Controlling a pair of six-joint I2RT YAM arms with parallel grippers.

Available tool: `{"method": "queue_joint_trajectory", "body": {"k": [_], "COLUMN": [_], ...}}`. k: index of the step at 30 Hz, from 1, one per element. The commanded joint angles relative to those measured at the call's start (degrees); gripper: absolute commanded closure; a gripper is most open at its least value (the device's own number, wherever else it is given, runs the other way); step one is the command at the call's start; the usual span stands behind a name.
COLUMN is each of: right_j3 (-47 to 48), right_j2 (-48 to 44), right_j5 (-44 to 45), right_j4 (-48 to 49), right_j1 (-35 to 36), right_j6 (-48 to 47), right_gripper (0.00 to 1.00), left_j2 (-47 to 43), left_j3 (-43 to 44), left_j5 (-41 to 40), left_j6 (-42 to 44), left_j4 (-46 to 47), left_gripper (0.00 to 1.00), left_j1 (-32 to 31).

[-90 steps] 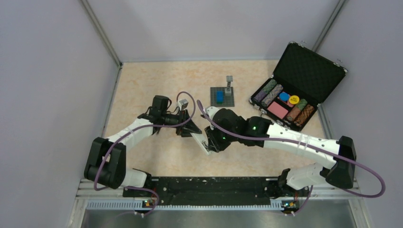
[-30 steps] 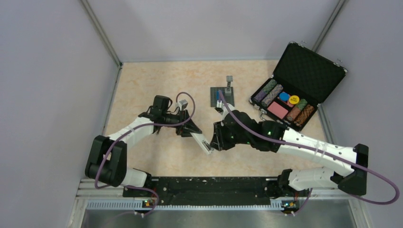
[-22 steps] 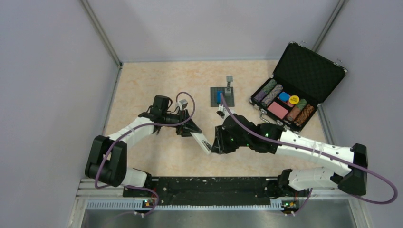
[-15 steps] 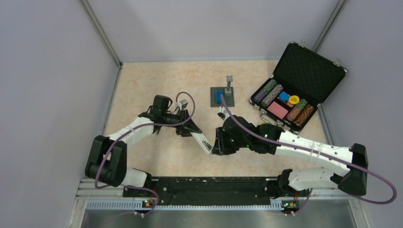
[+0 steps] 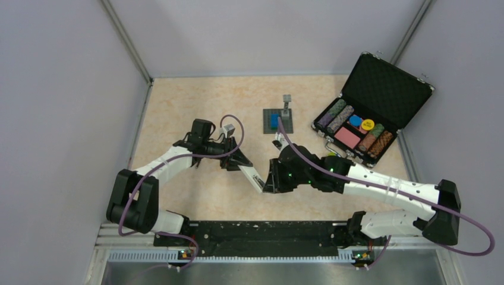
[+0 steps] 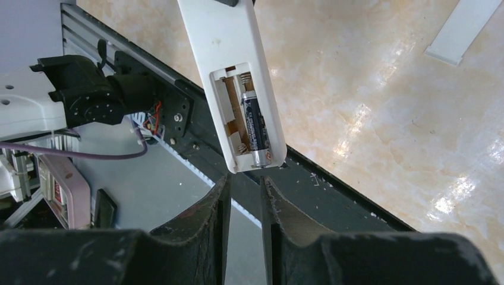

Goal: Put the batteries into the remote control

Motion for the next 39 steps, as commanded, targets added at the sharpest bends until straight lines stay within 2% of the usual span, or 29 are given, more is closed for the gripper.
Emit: {"method": "queue_joint_trajectory", "body": {"k": [1,27,39], "right_j3": [-0.17,-3.39,-4.17], "right_j2": [-1.89,-3.51,-3.0], "right_j5": [-0.48,-0.69,-0.6], "right_j4": [3.03,7.01,8.09], "right_j1": [-0.68,-1.73,-2.24], "right_j6": [0.83,3.71,3.75], "right_gripper": [0.75,0.88,0.9], "left_j2": [-0.73,-1.45,-1.6], "left_j3": [1.63,1.3,1.52], "left_j5": [1.66,1.76,1.95], "left_j6": [-0.15,-0.09,-0.15], "left_j4": [2.1,2.01,2.03], "left_gripper": [1.0,1.0,1.0], "left_j1": [-0.15,-0.15,-0.8]}}
